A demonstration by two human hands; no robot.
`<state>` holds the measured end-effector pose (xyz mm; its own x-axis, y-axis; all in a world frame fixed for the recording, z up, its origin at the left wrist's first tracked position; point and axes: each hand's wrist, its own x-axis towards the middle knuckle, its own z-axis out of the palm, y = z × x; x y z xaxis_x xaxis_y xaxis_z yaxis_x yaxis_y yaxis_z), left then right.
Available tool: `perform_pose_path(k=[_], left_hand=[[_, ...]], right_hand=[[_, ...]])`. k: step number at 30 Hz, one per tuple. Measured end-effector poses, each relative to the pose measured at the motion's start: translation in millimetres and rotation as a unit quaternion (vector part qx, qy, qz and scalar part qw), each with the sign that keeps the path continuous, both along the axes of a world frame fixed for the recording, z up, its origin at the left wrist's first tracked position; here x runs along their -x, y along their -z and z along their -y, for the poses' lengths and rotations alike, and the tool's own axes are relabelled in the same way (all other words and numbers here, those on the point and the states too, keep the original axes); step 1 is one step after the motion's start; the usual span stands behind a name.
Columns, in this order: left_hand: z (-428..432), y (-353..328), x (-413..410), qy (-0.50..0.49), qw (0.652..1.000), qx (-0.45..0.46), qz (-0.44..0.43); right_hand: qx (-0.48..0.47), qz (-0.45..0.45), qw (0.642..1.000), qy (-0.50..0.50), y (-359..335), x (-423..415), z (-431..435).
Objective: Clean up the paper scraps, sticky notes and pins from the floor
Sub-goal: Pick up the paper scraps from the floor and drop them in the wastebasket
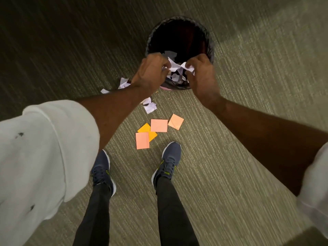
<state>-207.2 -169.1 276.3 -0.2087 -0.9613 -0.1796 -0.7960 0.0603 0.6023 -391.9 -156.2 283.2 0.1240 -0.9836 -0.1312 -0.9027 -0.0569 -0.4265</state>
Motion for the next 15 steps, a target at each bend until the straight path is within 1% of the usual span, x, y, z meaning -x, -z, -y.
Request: perform_pose_path(k=[6,11,15], left_hand=[[21.2,7.3,25.8,-0.003,1.0,0.012,-0.002],[36.3,16.4,41.7,-0.027,0.999,0.005,-0.026],[39.4,20.6,42.4,-0.024,0.999,-0.008,-0.042]], right_hand=[[0.012,0.012,0.999,0.03,5.2,17.9,19.8],[0.036,0.057,0.996,0.064,10.6,25.4,32.0],[0.03,0.028,0.998,0.054,15.5,29.3,33.5]])
